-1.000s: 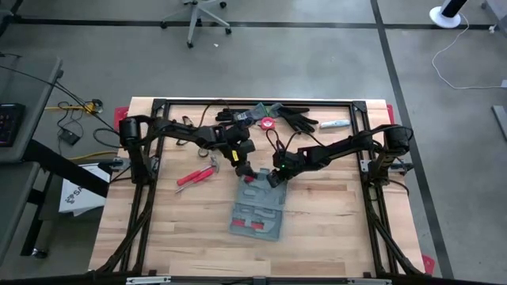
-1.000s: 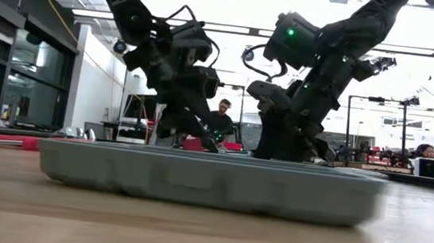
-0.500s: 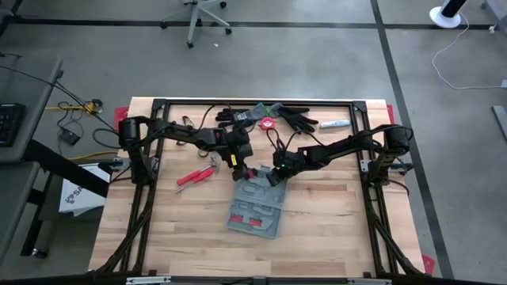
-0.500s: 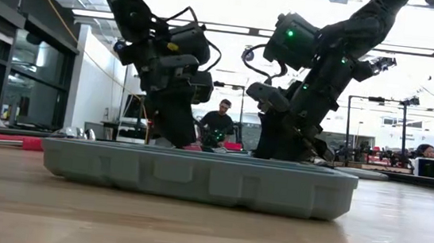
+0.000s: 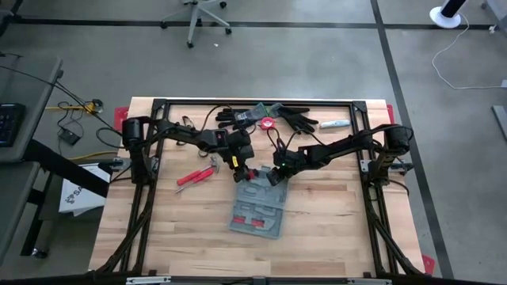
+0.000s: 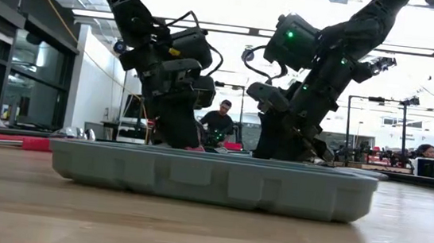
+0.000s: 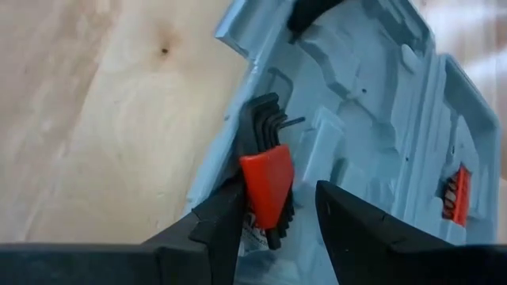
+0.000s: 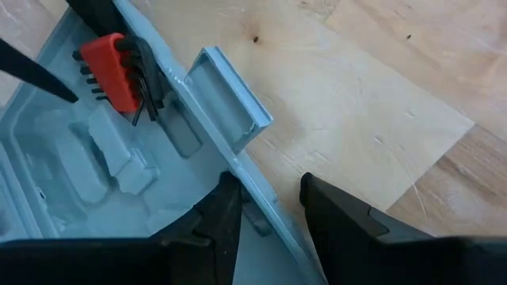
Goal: Prefit tool cases
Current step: Remove the set of allen wrenches from the gray tool box
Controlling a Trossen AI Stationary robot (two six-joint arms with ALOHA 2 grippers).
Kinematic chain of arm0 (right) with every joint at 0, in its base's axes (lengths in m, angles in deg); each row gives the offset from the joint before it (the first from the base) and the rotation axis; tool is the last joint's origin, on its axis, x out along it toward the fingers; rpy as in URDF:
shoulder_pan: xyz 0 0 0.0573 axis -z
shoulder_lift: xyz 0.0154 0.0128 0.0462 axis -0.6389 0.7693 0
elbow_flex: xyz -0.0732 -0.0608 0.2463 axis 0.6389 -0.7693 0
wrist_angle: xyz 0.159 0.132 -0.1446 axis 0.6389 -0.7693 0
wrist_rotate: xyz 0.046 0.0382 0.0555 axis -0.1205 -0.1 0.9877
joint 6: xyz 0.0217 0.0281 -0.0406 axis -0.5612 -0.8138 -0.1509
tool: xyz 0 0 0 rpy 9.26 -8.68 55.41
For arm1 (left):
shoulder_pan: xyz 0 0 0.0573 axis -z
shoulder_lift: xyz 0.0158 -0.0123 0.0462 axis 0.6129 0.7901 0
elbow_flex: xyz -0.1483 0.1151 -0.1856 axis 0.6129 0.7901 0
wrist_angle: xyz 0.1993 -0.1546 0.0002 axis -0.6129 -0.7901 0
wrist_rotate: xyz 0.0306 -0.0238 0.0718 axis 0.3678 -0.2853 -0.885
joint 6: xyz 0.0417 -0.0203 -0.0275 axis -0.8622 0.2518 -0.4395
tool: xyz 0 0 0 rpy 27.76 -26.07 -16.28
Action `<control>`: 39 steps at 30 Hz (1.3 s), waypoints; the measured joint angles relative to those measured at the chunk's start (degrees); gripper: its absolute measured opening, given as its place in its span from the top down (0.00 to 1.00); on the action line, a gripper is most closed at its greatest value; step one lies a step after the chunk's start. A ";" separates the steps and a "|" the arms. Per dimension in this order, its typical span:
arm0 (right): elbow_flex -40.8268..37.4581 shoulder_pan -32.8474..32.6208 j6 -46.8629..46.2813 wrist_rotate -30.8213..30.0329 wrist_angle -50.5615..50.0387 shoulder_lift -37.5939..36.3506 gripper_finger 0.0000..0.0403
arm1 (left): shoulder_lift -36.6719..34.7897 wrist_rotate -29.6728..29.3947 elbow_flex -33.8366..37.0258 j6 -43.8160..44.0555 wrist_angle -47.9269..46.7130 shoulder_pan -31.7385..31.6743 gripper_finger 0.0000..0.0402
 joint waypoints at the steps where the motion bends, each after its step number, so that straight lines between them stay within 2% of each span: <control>1: 0.00 -0.01 -0.02 0.00 0.02 0.00 0.67 | -0.01 -0.22 0.00 0.19 -0.07 -0.32 0.62; 8: 0.00 0.01 -0.04 -0.26 0.20 0.02 0.67 | -0.03 -0.87 0.00 -0.60 0.08 -1.12 0.62; 17: 0.00 0.06 0.24 -0.29 1.23 0.04 0.67 | 0.21 7.61 0.17 -6.28 3.29 -0.24 0.63; 23: 0.00 0.08 -0.01 -0.60 1.31 0.04 0.67 | 0.18 7.89 0.17 -5.91 4.38 -0.23 0.68; 30: 0.00 0.10 0.00 -0.66 1.37 0.04 0.67 | 0.14 0.81 0.11 -6.62 2.82 1.05 0.71; 39: 0.00 0.10 0.26 -0.59 1.42 0.04 0.67 | 0.01 -5.61 0.01 -18.15 3.19 5.95 0.71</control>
